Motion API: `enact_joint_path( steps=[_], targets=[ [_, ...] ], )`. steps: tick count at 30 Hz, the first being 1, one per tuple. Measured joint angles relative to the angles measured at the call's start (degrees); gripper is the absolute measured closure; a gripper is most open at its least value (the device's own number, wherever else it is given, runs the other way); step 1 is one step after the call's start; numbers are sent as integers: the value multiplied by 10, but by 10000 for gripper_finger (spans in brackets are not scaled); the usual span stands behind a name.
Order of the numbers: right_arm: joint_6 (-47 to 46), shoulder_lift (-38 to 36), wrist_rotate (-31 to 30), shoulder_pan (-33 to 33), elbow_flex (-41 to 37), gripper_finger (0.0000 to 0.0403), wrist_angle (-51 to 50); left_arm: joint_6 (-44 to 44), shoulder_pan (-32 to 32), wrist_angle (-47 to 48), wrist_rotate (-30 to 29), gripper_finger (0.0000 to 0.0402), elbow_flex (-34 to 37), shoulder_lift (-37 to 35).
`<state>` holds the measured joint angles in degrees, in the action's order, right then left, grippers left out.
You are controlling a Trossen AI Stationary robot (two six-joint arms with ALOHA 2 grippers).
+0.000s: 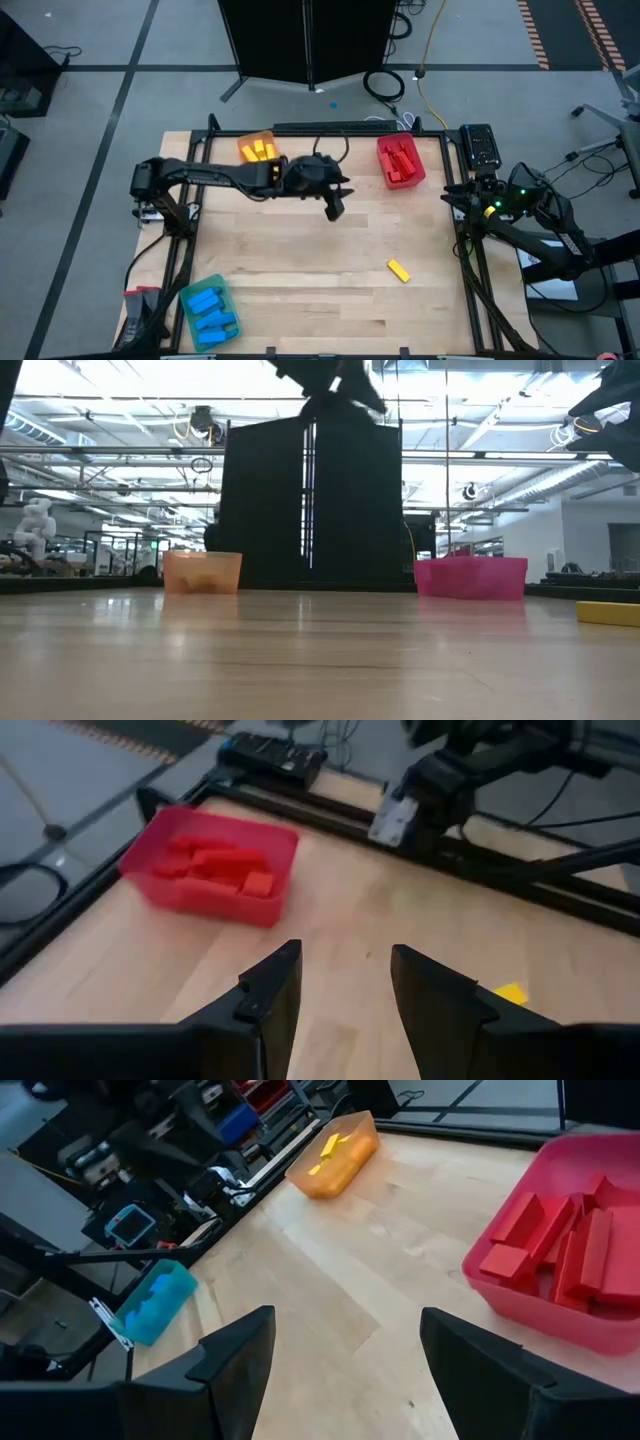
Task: Sort blocks
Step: Put the yellow block into the orange transparent bin
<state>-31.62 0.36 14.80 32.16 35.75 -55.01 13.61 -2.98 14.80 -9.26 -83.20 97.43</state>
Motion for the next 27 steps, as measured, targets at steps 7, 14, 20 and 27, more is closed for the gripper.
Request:
enact_joint_path(
  steps=[7,14,20,27],
  targets=[
    [-34,5,27,0,0,154,-32,62,24,0,-6,239,1,27],
    [-76,32,92,0,0,154,-40,96,35,45,-6,239,1,23],
    [-78,98,35,0,0,154,-35,101,38,68,3,239,1,22],
    [-54,127,-83,0,0,154,-30,101,47,101,4,239,1,22]
  ],
)
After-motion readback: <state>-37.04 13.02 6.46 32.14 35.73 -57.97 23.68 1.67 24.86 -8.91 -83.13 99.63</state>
